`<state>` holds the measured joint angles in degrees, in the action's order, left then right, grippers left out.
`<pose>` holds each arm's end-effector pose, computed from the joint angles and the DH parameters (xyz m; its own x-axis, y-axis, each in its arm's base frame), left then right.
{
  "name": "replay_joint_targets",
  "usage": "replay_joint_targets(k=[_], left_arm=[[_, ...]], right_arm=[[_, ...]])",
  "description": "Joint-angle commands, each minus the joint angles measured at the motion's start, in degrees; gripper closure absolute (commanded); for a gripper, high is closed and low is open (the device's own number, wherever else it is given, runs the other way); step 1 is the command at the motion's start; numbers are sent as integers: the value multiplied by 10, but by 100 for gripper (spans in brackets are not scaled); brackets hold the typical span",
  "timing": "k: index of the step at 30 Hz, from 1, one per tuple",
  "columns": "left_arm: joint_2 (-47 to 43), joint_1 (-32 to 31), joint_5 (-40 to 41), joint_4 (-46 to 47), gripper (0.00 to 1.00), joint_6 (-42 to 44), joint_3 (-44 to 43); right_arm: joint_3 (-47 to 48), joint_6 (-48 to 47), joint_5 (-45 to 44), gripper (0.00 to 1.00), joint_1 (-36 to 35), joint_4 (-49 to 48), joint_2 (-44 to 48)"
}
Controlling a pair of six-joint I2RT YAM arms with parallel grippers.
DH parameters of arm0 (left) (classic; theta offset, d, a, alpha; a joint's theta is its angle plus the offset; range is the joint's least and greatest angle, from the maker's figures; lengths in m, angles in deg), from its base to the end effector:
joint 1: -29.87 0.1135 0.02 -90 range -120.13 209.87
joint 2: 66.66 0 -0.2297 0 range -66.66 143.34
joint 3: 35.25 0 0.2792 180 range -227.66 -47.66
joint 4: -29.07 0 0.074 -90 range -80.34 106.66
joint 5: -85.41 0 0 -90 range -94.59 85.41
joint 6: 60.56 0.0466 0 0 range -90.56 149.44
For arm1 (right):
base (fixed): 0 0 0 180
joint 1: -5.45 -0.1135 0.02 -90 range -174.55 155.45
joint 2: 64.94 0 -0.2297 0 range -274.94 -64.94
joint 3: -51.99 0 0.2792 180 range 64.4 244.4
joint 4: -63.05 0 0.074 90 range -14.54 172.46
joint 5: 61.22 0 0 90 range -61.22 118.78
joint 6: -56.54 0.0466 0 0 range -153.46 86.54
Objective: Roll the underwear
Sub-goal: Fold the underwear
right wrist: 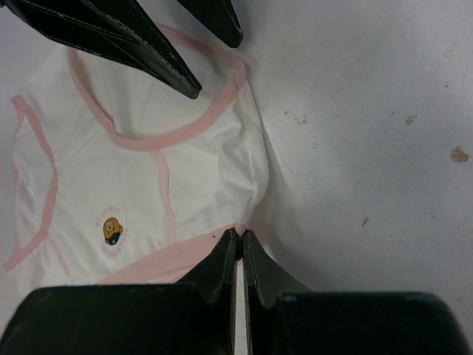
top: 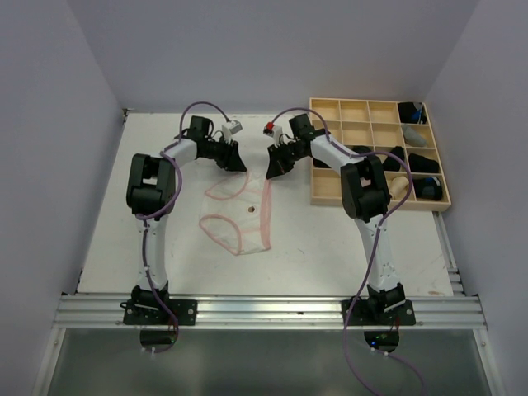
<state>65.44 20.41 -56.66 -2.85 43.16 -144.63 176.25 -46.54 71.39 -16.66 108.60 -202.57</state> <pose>0.4782 -0.1169 0.0924 -0.6507 0.2562 -0.7148 0.7264 0.4844 -0.4876 0.4673 0.2239 0.1110 -0.6369 -0.4385 -0.6341 -0.7648 0.4631 0.4479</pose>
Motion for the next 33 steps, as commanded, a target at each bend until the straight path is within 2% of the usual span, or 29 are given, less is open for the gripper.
replay_joint_targets(k=[1, 3, 6, 15, 17, 18, 21, 23, 26, 29, 33], left_arm=[[-4, 2, 6, 18, 57, 4, -3], [-1, 2, 9, 27, 54, 0, -3], [8, 1, 17, 29, 54, -4, -12], [55, -1, 22, -32, 55, 10, -77], [69, -4, 29, -75, 60, 29, -94], [71, -8, 35, -86, 69, 45, -99], [75, -9, 34, -110, 76, 57, -98], [77, -9, 29, -125, 75, 62, -98], [77, -9, 15, -134, 64, 69, -94], [77, -7, -5, -137, 58, 70, -93], [79, -7, -28, -136, 55, 62, -92]], right_arm=[[0, -11, -4, 100, 0, -5, 13], [1, -14, -4, 100, 0, -2, 11], [4, -15, -4, 100, 0, 1, 6], [16, -12, 2, 100, 0, 1, -9], [18, -12, 0, 100, 0, 2, -9], [19, -12, 0, 100, 0, 2, -8], [21, -10, 0, 100, 0, 1, -11], [22, -8, 0, 100, 0, 2, -12], [25, -6, 0, 100, 0, 2, -15], [25, -6, 0, 100, 1, 3, -14], [23, -7, -1, 100, 1, 3, -15]])
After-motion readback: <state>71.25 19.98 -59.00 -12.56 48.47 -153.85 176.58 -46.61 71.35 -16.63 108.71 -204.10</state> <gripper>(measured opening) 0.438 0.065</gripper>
